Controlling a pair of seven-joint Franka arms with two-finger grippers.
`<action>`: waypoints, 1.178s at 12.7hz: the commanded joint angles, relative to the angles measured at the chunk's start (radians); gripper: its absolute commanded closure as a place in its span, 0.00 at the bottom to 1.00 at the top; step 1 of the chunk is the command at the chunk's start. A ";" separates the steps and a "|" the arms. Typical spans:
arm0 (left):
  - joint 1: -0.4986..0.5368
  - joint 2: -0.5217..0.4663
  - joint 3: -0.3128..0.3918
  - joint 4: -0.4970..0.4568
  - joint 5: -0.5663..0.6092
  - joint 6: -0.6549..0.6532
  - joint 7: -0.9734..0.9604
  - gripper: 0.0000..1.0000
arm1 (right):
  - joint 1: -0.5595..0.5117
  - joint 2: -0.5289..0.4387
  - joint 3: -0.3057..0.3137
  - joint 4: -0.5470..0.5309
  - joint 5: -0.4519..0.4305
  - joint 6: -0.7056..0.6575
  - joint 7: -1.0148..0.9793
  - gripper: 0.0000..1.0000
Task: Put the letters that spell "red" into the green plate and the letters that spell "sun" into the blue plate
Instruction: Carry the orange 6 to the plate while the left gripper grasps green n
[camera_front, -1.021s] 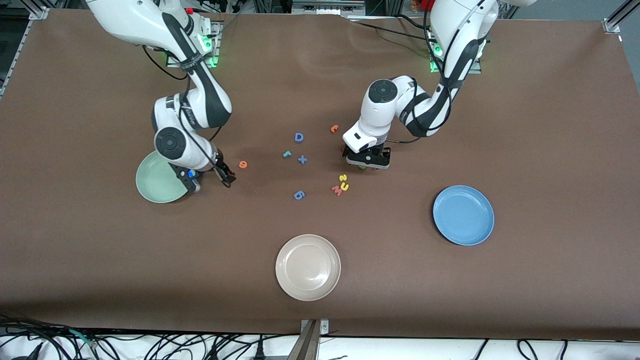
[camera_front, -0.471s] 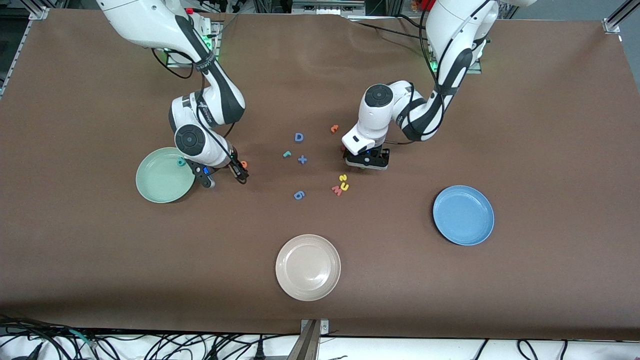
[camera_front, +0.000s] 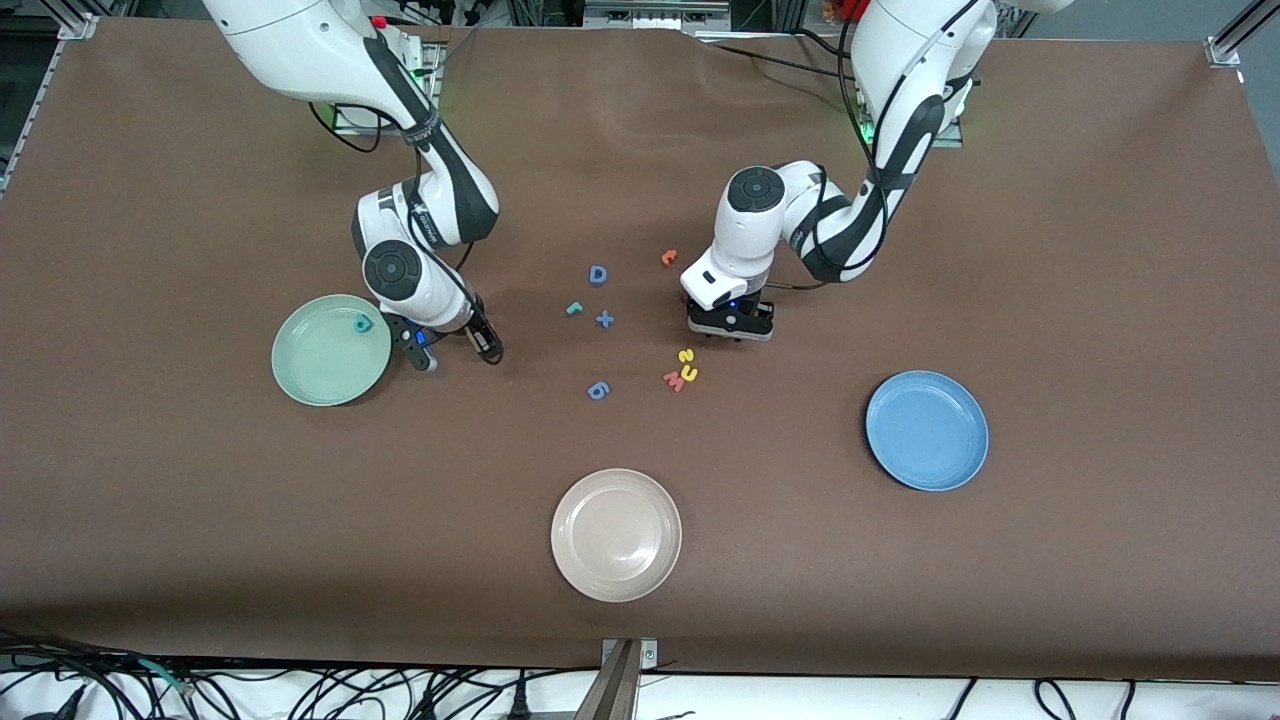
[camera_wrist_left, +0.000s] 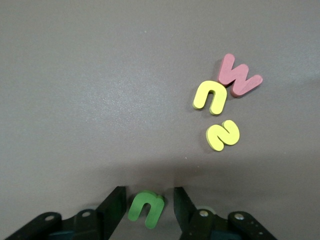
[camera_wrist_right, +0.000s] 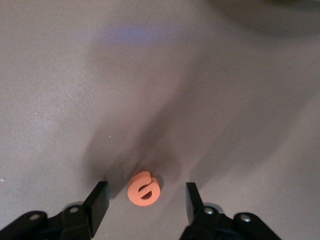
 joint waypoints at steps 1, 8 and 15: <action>-0.012 0.014 0.011 0.009 0.035 -0.003 -0.034 0.62 | 0.005 -0.005 0.001 -0.009 0.015 0.015 0.011 0.30; -0.016 0.016 0.011 0.009 0.035 -0.009 -0.051 0.76 | 0.005 0.000 0.001 -0.011 0.015 0.032 0.008 0.48; -0.013 0.007 0.011 0.009 0.035 -0.015 -0.060 0.63 | 0.005 0.000 0.001 -0.006 0.012 0.027 -0.012 0.88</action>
